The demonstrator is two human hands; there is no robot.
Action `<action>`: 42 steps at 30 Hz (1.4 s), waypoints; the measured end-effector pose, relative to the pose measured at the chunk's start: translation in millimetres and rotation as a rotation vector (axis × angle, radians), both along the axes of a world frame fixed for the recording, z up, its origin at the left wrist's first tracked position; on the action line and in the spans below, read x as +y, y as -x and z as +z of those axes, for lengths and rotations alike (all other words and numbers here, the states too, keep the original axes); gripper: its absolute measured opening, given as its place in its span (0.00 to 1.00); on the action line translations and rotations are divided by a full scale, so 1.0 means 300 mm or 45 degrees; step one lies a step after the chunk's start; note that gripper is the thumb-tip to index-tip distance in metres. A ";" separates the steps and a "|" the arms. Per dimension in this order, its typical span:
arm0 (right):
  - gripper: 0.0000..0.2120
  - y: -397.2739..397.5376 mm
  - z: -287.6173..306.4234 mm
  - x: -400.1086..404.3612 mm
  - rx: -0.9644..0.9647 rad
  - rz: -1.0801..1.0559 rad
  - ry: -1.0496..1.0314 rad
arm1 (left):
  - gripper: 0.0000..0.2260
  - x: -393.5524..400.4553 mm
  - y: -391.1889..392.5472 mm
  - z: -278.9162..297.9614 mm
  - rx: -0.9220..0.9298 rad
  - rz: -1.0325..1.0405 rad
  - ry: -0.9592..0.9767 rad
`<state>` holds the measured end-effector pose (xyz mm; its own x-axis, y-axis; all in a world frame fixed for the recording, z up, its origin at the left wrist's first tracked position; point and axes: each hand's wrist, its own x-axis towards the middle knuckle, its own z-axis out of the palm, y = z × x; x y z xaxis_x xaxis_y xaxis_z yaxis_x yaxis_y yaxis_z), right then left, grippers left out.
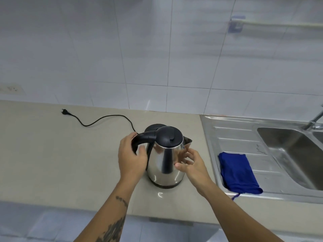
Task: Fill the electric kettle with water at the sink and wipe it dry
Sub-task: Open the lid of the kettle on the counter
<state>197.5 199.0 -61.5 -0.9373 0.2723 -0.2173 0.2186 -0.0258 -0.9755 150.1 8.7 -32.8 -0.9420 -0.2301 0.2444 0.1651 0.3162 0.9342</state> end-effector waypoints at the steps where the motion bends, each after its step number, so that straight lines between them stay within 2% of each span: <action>1: 0.31 -0.004 0.002 -0.005 0.008 -0.008 0.000 | 0.17 0.017 0.001 0.024 0.140 -0.038 0.124; 4: 0.28 -0.017 0.011 -0.017 -0.002 -0.011 -0.011 | 0.15 0.074 0.028 0.080 0.314 -0.140 0.498; 9: 0.30 -0.017 0.030 -0.021 -0.044 0.008 -0.067 | 0.25 0.146 0.050 0.103 0.152 -0.189 1.044; 15: 0.30 -0.009 0.032 -0.005 -0.066 0.066 -0.054 | 0.26 0.198 0.056 0.149 0.055 -0.100 1.259; 19: 0.29 -0.002 0.036 0.009 -0.074 0.109 -0.033 | 0.24 0.198 0.053 0.152 0.085 -0.069 1.253; 22: 0.29 0.003 0.036 0.017 -0.066 0.160 -0.032 | 0.20 0.195 0.051 0.155 0.124 -0.044 1.136; 24: 0.30 0.004 0.035 0.024 -0.064 0.187 -0.025 | 0.16 0.191 0.050 0.171 0.119 -0.045 0.950; 26: 0.33 0.007 0.030 0.035 -0.066 0.214 -0.024 | 0.13 0.171 0.053 0.192 0.050 -0.049 0.587; 29: 0.36 0.017 0.025 0.058 -0.088 0.253 -0.021 | 0.10 0.109 0.071 0.208 -0.100 -0.100 -0.100; 30: 0.36 0.018 0.025 0.065 -0.097 0.268 -0.014 | 0.10 0.085 0.077 0.209 -0.114 -0.093 -0.245; 33: 0.33 0.019 0.026 0.083 -0.098 0.298 -0.019 | 0.15 0.009 0.094 0.202 -0.261 -0.104 -0.443; 36: 0.32 0.029 0.024 0.086 -0.120 0.295 -0.017 | 0.32 -0.076 0.104 0.171 -0.691 -0.170 -0.580; 38: 0.31 0.036 0.019 0.083 -0.142 0.281 -0.015 | 0.39 -0.129 0.108 0.135 -0.897 -0.285 -0.678; 40: 0.31 0.043 0.013 0.084 -0.174 0.269 0.000 | 0.39 -0.156 0.110 0.095 -0.991 -0.431 -0.753; 42: 0.30 0.047 0.007 0.092 -0.208 0.278 0.018 | 0.33 -0.167 0.112 0.070 -1.015 -0.564 -0.816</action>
<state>183.4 226.6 -59.5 -0.9256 0.0637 -0.3731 0.3753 0.0260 -0.9265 116.6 -41.3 -11.9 -0.8066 0.2985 -0.5101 -0.5756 -0.2010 0.7926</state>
